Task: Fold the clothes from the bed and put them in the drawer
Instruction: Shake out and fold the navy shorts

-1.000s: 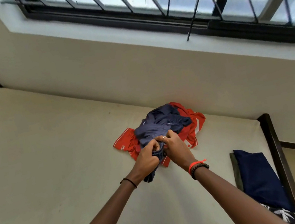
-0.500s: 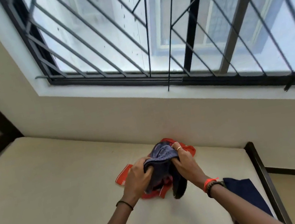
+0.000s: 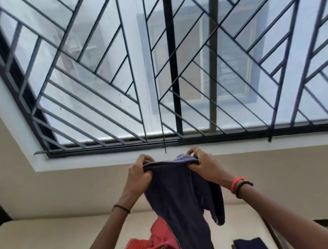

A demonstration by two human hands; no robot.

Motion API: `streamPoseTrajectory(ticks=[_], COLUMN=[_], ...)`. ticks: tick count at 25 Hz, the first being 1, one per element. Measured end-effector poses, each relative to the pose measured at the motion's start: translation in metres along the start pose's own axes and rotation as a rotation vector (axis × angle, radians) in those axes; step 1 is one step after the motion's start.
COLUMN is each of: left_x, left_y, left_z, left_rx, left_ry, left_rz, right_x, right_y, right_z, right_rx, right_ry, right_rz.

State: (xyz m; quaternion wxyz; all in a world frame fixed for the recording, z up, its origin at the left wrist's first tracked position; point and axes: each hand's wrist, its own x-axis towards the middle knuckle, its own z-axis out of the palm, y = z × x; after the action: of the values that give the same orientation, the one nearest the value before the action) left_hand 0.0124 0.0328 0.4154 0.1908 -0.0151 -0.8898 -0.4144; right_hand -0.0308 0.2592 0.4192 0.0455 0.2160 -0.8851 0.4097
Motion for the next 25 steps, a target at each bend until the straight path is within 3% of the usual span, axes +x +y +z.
streamPoseTrajectory(ticks=[8,12,18,21,25], left_x=[0.046,0.038,0.037,0.04,0.048], left_y=[0.102,0.141,0.195,0.213,0.221], left_z=[-0.066,-0.085,-0.087,-0.088,-0.093], left_rx=[-0.073,-0.426,-0.473,-0.406,-0.369], left_ry=[-0.018,-0.137,-0.113,-0.022,0.086], left_rz=[0.188,0.175,0.318,0.374,0.377], right_x=[-0.013,-0.034,-0.071,-0.084,-0.095], right_y=[-0.042,-0.05,-0.062,-0.05,-0.025], right_z=[-0.111,-0.135,-0.149,-0.142,-0.118], right_rx=[0.014,0.151,0.358,0.265,0.054], right_ry=[0.121,0.05,-0.06,-0.072,0.16], right_rz=[-0.034,-0.005,0.028,-0.002,0.074])
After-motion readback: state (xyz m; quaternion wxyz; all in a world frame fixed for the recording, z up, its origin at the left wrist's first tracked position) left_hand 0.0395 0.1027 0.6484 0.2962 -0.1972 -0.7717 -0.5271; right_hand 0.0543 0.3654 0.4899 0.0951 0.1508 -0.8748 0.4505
